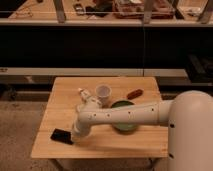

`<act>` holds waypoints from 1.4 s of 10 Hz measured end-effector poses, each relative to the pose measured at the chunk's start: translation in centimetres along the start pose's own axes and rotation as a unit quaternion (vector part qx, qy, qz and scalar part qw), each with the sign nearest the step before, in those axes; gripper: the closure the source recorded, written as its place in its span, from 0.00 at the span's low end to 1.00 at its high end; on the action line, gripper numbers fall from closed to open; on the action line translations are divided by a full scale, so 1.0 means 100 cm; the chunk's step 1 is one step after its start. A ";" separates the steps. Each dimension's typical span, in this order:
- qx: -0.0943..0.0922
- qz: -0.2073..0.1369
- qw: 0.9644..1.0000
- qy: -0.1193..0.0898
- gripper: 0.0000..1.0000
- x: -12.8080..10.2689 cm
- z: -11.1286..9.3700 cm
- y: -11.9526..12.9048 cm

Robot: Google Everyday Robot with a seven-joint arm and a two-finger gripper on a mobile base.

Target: Push the eraser across the table

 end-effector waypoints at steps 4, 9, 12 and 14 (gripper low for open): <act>0.006 -0.014 1.000 -0.002 1.00 0.002 0.009 -0.033; 0.016 -0.030 0.999 -0.010 1.00 0.001 0.030 -0.074; 0.025 -0.032 0.999 -0.003 1.00 0.012 0.042 -0.095; 0.031 -0.026 0.999 0.010 1.00 0.029 0.043 -0.097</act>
